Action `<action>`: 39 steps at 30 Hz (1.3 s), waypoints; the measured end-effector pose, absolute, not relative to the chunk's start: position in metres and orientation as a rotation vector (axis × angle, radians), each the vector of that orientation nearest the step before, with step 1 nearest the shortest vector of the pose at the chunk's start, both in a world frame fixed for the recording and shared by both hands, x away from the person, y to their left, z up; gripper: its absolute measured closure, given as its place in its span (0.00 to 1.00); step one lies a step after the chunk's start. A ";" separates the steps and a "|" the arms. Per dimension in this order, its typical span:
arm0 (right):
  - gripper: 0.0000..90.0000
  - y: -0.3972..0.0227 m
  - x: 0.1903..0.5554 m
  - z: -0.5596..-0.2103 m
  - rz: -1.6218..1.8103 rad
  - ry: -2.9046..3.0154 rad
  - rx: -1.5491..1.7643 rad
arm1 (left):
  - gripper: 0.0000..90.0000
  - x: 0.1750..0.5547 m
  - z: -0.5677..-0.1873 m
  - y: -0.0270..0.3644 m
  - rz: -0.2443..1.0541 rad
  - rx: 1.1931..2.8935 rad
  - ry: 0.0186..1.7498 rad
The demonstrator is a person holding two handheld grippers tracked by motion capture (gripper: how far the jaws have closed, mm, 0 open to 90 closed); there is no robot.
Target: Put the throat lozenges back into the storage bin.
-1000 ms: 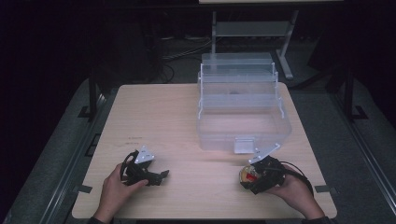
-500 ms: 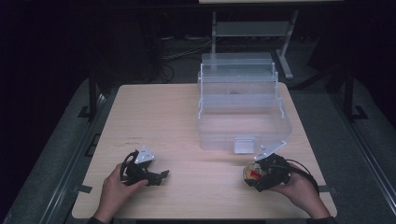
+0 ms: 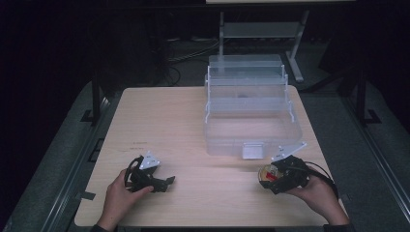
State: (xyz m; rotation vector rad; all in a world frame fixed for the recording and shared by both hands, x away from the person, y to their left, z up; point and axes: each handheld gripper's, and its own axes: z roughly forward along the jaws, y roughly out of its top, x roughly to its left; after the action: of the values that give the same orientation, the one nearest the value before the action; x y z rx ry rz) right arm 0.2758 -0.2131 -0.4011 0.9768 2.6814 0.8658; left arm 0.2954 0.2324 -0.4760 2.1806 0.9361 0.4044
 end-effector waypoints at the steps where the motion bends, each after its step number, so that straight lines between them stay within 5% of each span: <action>1: 0.22 -0.214 0.276 -0.400 0.865 2.678 0.983 | 0.12 0.295 -0.476 0.232 0.404 2.181 0.936; 39: 0.22 -0.262 0.289 -0.368 0.915 2.520 1.096 | 0.12 0.295 -0.476 0.233 0.404 2.185 0.935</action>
State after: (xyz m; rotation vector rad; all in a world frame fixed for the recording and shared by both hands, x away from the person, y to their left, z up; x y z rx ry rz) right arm 0.2887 -0.2615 -0.3679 1.0961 2.5195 0.9151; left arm 0.2955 0.2326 -0.4758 2.1846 0.9354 0.4041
